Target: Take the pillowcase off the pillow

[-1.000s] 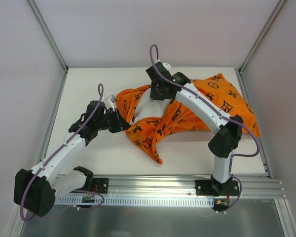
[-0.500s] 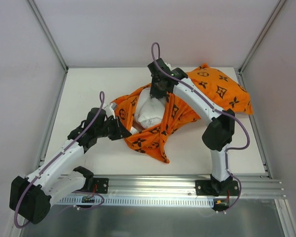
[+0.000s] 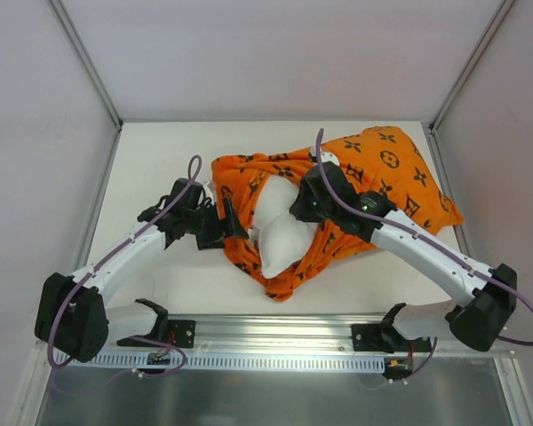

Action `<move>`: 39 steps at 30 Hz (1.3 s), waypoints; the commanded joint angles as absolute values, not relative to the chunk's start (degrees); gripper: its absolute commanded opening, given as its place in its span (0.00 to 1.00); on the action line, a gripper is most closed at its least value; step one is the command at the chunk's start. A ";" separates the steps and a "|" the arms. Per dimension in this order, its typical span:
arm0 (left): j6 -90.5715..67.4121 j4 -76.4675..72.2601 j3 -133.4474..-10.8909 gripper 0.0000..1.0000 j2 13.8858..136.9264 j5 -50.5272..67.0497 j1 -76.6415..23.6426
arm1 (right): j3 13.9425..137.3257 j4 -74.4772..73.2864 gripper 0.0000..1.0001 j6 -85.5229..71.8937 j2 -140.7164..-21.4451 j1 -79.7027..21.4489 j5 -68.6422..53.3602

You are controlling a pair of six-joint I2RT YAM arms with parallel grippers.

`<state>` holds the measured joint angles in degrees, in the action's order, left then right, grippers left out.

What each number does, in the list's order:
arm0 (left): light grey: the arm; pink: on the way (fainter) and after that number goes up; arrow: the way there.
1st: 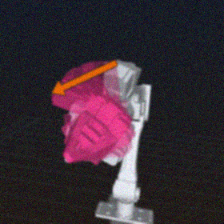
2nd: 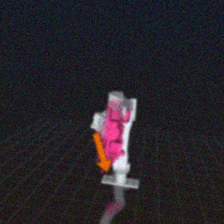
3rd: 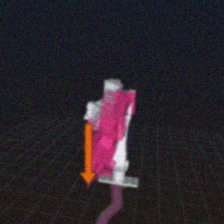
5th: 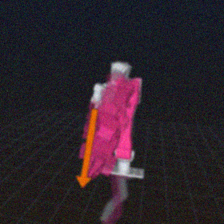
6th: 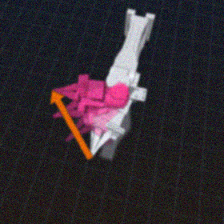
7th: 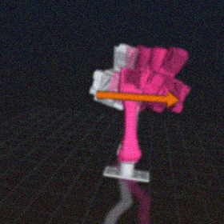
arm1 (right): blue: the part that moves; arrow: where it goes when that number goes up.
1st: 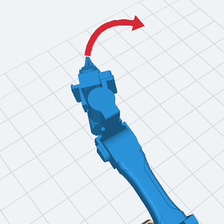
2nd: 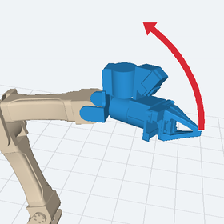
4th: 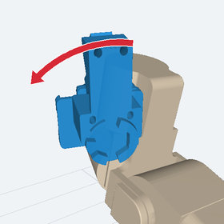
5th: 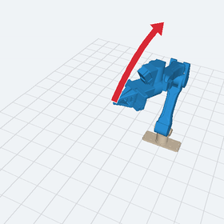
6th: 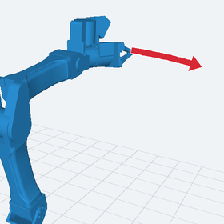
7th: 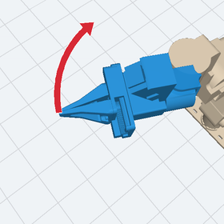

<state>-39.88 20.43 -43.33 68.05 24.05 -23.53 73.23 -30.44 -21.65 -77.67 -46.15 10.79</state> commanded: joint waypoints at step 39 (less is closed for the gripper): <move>-29.87 26.81 -79.17 0.00 93.58 18.89 -14.51 | 48.79 -29.35 0.01 -27.16 -50.72 -52.47 4.30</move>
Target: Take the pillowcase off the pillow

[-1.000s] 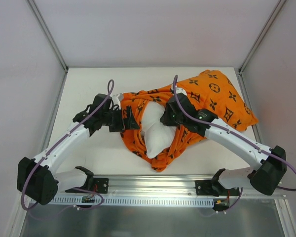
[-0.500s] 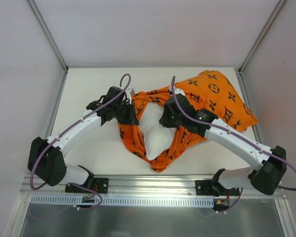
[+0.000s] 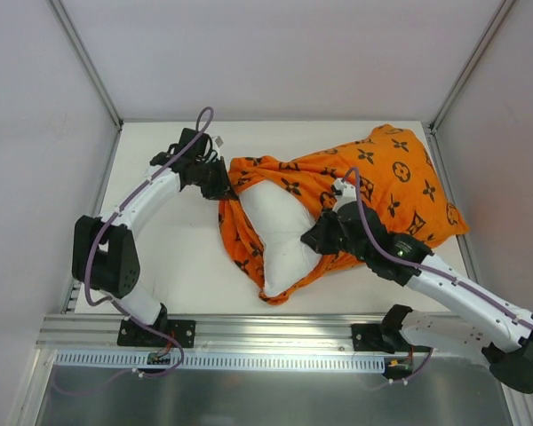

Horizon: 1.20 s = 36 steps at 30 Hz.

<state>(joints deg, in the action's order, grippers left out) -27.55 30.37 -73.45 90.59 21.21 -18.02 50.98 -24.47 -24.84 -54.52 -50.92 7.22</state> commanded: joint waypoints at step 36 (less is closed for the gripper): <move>-32.79 25.74 -83.15 0.98 79.29 26.35 -4.22 | 52.11 -25.06 0.01 -28.21 -62.39 -57.31 4.49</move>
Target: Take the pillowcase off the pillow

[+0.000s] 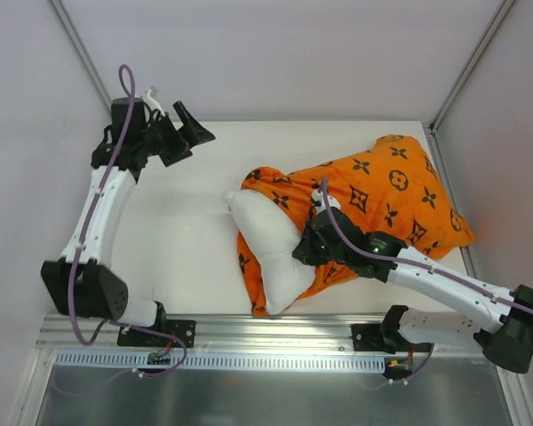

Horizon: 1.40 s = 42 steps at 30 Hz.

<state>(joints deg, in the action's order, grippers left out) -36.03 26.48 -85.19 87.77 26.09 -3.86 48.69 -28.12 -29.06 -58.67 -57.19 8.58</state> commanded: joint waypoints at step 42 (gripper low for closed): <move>-46.41 3.07 -42.71 0.00 68.83 35.07 -24.97 | 71.47 -36.12 0.88 -16.79 -71.66 -54.32 14.31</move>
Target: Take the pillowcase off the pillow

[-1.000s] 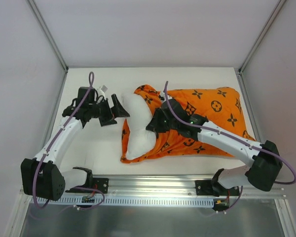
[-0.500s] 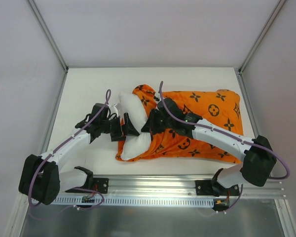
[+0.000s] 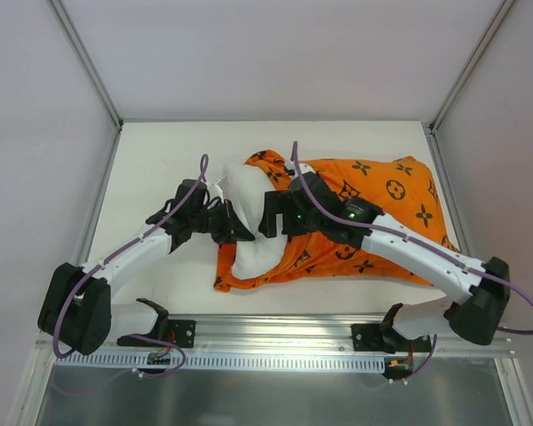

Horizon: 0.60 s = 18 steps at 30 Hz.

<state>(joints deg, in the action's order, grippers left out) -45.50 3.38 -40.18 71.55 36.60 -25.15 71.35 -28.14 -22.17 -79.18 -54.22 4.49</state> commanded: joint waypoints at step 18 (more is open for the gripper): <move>-50.44 6.86 -42.36 0.00 60.03 45.15 -15.84 | 67.25 -38.41 0.18 -15.56 -77.27 -48.18 28.90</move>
